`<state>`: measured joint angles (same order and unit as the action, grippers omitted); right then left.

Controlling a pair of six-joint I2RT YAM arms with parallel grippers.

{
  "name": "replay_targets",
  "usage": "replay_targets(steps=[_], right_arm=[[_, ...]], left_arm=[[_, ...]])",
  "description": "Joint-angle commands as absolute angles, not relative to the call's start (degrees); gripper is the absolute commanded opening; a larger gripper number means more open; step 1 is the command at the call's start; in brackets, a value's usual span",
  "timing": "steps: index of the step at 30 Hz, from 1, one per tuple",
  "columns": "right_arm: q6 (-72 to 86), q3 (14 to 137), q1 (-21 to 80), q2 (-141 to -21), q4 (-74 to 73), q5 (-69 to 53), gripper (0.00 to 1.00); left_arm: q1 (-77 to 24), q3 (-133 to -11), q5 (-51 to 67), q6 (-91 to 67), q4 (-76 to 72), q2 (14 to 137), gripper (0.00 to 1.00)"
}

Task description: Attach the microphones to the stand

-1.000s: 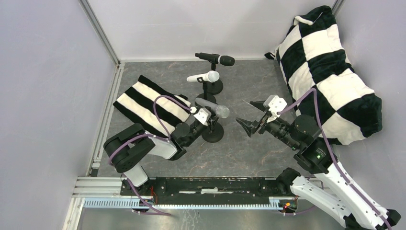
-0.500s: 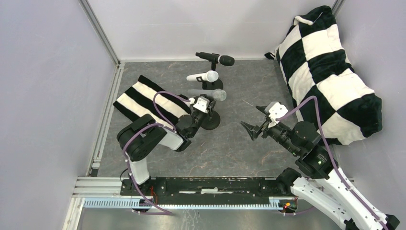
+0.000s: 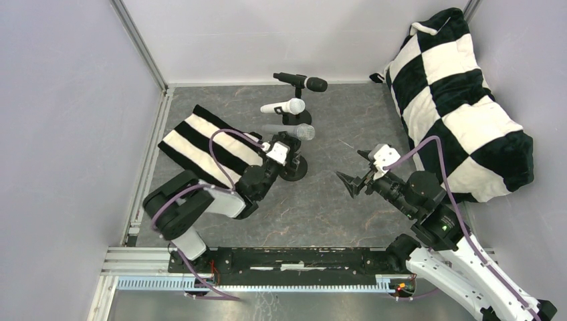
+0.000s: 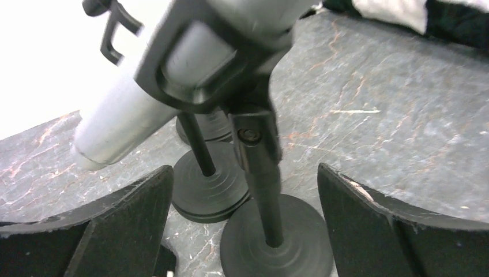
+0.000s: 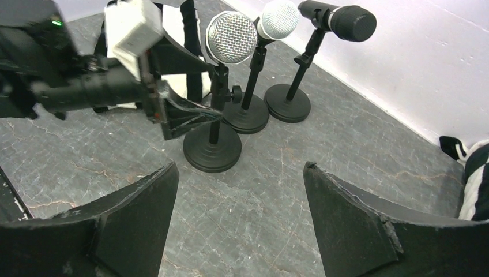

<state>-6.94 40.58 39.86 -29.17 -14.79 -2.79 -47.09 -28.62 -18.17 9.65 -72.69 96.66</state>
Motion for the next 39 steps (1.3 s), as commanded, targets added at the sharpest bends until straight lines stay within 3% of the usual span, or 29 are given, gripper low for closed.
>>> replay_targets(steps=[1,6,7,12,16,23,28,39], right_arm=[[-5.93,40.21,39.73,-28.35,-15.01,0.74,0.86],[-2.26,40.80,39.70,-29.34,-21.18,12.29,0.92],[-1.37,41.08,39.76,-29.78,-22.44,13.98,0.98],[3.33,40.22,39.69,-30.65,-24.14,18.45,0.98],[5.36,40.35,39.62,-31.70,-25.12,18.47,0.98],[10.44,36.97,35.52,-30.04,-25.84,9.23,0.98],[12.42,32.24,31.65,-28.61,-24.94,2.69,0.98],[7.15,27.84,31.21,-18.00,-19.91,10.85,0.98]], left_arm=[[-51.50,-25.56,-23.81,6.44,-65.24,85.07,1.00],[-53.61,-27.57,-28.65,-10.73,-34.67,69.30,1.00],[-53.60,-28.47,-30.26,-14.60,-28.00,65.57,1.00],[-53.61,-33.80,-36.41,-28.41,-0.37,54.12,1.00],[-53.55,-35.50,-34.86,-29.24,12.02,44.87,1.00],[-53.53,-37.93,-34.54,-28.46,24.53,32.60,1.00],[-53.53,-38.87,-37.11,-25.43,28.62,31.81,1.00],[-53.53,-38.00,-39.80,-24.35,26.81,29.07,1.00]])
